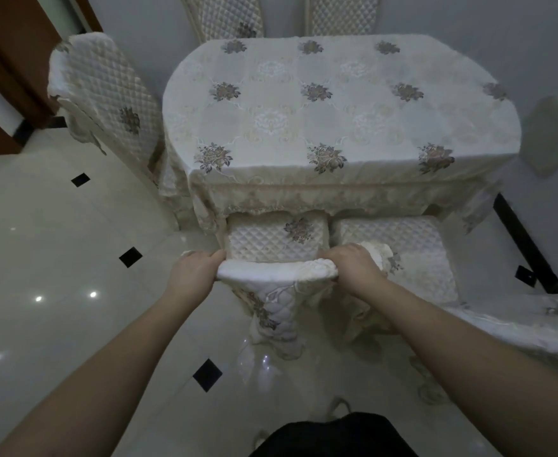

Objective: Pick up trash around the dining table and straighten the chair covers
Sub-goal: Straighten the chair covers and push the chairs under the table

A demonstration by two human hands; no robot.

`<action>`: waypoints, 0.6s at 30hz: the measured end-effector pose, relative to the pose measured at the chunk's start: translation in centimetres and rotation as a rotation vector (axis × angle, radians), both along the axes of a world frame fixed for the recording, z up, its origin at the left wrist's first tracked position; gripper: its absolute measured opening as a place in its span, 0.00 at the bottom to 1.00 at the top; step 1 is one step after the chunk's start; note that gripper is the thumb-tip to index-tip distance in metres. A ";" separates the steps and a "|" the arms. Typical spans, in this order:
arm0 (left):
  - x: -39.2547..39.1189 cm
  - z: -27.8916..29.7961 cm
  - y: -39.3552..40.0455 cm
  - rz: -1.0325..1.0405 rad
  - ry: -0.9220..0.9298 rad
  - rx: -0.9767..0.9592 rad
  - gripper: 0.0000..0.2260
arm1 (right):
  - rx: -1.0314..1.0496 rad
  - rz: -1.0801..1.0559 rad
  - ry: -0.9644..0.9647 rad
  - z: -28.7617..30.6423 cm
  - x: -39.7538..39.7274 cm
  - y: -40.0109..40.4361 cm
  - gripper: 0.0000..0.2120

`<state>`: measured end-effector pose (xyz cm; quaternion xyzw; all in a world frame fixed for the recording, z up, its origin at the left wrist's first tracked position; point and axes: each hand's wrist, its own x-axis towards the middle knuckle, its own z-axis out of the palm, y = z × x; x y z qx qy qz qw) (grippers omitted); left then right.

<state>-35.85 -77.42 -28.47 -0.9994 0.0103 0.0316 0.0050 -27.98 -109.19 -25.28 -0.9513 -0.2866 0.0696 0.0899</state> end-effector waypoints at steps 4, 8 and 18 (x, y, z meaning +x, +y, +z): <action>2.1 0.6 -0.5 0.039 0.017 -0.001 0.10 | -0.043 0.014 0.029 0.3 2.5 0.4 0.12; 3.0 0.5 -1.1 0.044 0.007 -0.017 0.10 | -0.086 0.031 0.050 0.6 4.2 -0.2 0.17; 3.6 0.3 -1.5 0.122 0.056 0.021 0.08 | -0.063 -0.016 0.064 -0.4 4.5 -0.3 0.18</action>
